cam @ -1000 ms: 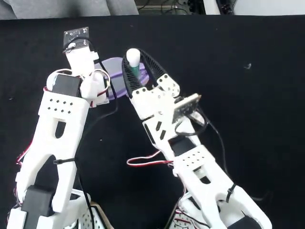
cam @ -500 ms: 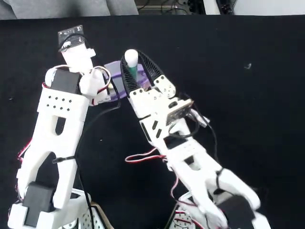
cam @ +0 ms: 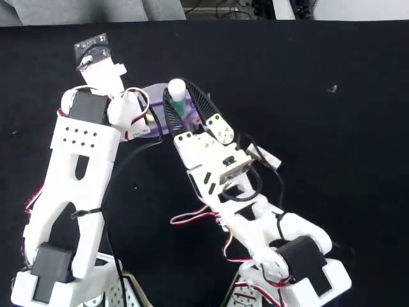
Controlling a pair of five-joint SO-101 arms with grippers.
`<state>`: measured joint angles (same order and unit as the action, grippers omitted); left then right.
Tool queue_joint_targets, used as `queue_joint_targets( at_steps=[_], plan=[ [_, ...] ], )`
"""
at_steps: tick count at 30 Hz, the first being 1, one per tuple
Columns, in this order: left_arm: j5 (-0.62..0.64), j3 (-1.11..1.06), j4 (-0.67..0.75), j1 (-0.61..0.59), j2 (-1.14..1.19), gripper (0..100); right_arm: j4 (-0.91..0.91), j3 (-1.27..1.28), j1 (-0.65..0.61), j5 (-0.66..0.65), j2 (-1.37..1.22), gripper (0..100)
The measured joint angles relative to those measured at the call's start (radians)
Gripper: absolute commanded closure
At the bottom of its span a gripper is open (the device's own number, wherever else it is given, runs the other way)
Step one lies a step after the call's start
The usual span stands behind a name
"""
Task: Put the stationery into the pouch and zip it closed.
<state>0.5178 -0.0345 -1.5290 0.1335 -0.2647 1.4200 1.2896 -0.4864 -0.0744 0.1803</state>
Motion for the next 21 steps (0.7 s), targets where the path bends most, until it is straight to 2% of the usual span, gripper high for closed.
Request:
queue_joint_targets(
  at_steps=[4, 12, 21],
  plan=[
    [0.0, 0.0, -0.002, 0.002, 0.0, 97, 0.008, 0.018, 0.0, 0.0, -0.002, 73.4],
    [0.002, 0.0, -0.006, 0.0, -0.002, 97, 0.006, 0.043, 0.006, -0.003, -0.003, 79.4],
    [0.002, 0.0, -0.006, 0.0, -0.002, 97, 0.006, 0.043, 0.005, -0.003, -0.003, 79.4]
  ],
)
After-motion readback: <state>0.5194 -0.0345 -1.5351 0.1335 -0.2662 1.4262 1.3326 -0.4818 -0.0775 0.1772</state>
